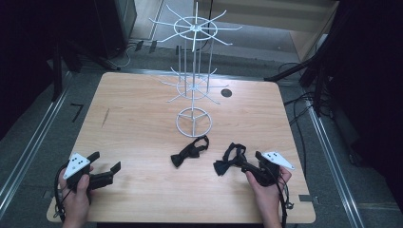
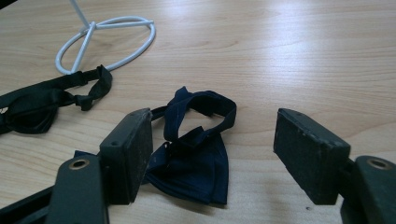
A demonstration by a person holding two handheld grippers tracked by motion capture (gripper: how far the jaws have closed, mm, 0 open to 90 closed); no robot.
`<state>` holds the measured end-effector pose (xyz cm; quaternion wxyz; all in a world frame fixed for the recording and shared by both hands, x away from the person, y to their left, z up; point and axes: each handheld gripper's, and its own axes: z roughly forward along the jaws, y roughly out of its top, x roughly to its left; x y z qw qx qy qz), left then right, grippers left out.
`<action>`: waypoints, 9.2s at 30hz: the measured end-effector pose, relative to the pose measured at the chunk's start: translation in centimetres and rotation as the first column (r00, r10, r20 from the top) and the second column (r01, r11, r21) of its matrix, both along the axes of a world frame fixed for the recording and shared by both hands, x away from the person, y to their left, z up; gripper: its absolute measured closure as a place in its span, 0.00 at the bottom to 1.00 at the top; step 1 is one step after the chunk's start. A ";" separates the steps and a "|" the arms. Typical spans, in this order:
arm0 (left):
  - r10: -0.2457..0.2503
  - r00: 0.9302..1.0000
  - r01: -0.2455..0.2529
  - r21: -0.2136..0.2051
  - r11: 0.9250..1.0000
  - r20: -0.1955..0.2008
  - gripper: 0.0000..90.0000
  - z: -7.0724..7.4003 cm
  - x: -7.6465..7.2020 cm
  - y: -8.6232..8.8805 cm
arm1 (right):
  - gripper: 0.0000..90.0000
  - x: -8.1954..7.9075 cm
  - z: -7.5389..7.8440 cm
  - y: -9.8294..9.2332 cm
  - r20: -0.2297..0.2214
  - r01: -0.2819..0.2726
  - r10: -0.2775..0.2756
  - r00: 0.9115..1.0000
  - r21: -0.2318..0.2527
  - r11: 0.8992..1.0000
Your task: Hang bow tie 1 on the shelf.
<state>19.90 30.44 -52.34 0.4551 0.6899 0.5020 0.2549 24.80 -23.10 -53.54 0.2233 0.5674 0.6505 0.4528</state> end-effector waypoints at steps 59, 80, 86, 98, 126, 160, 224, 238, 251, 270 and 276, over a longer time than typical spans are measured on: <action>-0.004 1.000 0.004 -0.001 1.000 0.002 0.09 0.0 0.0 0.0 | 1.00 2.0 -1.0 2.5 -0.027 -0.071 0.070 0.997 -0.035 0.997; -0.006 1.000 0.006 -0.002 1.000 0.003 0.09 0.0 0.0 0.0 | 1.00 1.2 0.2 2.5 0.018 -0.045 0.046 0.999 -0.046 0.998; -0.007 1.000 0.007 -0.002 1.000 0.002 0.09 0.0 0.0 0.0 | 1.00 0.9 0.7 2.7 0.047 -0.077 0.078 0.996 -0.027 0.997; -0.007 1.000 0.007 -0.003 1.000 0.003 0.09 0.0 0.0 0.0 | 1.00 0.4 2.4 3.1 0.152 -0.075 0.071 0.986 0.016 0.997; -0.007 1.000 0.007 -0.003 1.000 0.002 0.10 0.0 0.0 0.0 | 1.00 0.6 6.0 5.6 0.307 -0.135 0.129 0.943 0.001 0.991; -0.008 1.000 0.008 -0.004 1.000 0.000 0.09 0.0 0.0 0.0 | 1.00 2.0 9.9 6.7 0.384 -0.158 0.148 0.911 -0.005 0.987; -0.008 1.000 0.008 -0.015 1.000 0.005 0.09 0.0 0.1 0.1 | 1.00 9.6 10.7 6.9 0.258 -0.225 0.190 0.947 0.110 0.968; -0.007 1.000 0.007 -0.019 1.000 0.005 0.09 0.0 0.1 0.1 | 0.82 10.0 8.9 7.7 0.242 -0.198 0.168 0.956 0.103 0.975; -0.005 1.000 0.005 -0.016 1.000 0.005 0.09 0.0 0.1 0.1 | 0.58 8.1 7.3 6.0 0.257 -0.179 0.163 0.952 0.038 0.983; -0.003 1.000 0.003 -0.023 1.000 0.006 0.09 0.0 0.0 0.1 | 0.49 4.2 3.5 3.6 0.226 -0.148 0.140 0.964 0.022 0.989; -0.001 1.000 0.002 -0.023 1.000 0.008 0.09 0.0 0.0 0.1 | 0.49 3.2 2.4 3.1 0.203 -0.142 0.136 0.970 0.016 0.990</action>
